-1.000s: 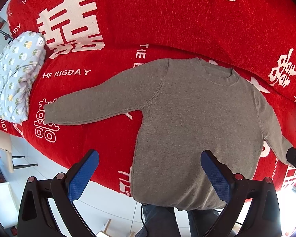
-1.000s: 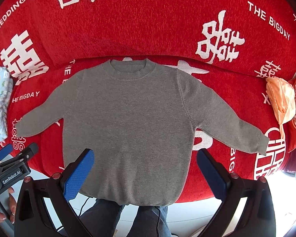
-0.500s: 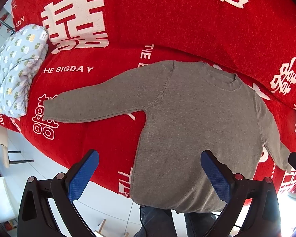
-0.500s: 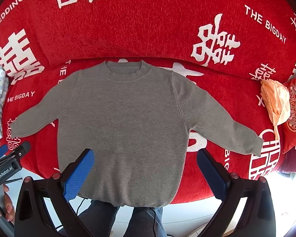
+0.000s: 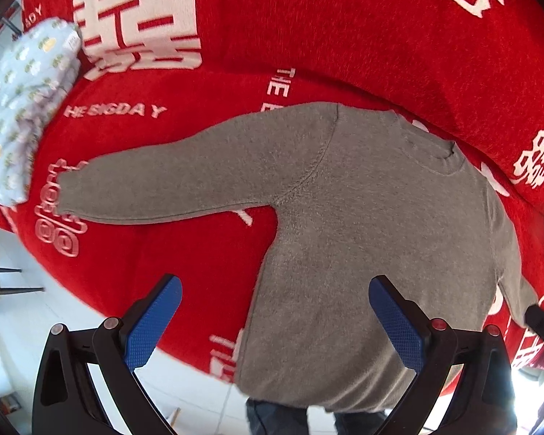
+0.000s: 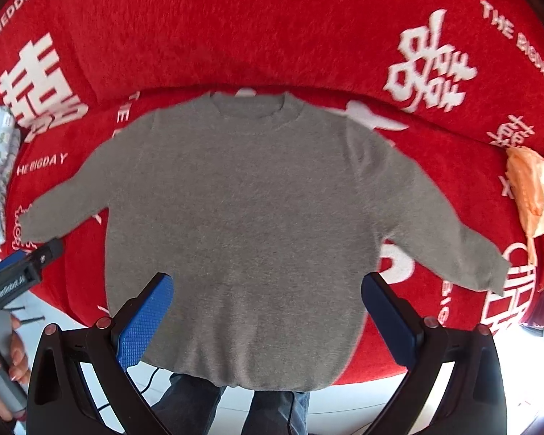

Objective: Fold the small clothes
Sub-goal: 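Grasp the sweater sleeve cuff with the left tool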

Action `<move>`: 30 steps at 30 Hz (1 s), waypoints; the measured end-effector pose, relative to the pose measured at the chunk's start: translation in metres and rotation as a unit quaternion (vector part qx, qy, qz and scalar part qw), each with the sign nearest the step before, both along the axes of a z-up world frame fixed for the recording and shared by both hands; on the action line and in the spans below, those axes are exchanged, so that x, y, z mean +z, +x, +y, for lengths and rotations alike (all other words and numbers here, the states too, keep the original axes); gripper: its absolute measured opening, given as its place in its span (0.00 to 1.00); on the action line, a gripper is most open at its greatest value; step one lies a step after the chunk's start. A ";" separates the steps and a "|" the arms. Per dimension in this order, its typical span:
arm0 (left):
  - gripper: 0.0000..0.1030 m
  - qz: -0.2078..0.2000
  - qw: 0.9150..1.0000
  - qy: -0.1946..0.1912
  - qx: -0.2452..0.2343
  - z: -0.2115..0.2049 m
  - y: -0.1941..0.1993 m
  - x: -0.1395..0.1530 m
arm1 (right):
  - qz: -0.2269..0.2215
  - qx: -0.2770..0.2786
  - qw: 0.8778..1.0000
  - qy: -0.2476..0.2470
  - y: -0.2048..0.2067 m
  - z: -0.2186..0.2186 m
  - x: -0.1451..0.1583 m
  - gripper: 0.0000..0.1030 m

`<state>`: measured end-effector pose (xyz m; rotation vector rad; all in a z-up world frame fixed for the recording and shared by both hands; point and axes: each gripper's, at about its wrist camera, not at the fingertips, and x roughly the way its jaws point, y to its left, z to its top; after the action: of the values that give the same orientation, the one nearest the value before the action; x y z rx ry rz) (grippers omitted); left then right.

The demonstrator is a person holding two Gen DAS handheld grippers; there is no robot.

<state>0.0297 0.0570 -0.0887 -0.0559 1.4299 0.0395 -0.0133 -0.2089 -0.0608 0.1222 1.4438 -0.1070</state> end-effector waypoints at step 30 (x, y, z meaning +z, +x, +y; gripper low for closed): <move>0.81 -0.144 0.920 -0.119 0.344 0.251 0.038 -0.128 | 0.066 0.106 0.989 0.080 0.021 0.112 -0.113 1.00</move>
<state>0.0672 0.3079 -0.2163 -0.7376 1.0536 0.4206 0.0076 -0.0974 -0.1733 0.0938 1.5883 0.1794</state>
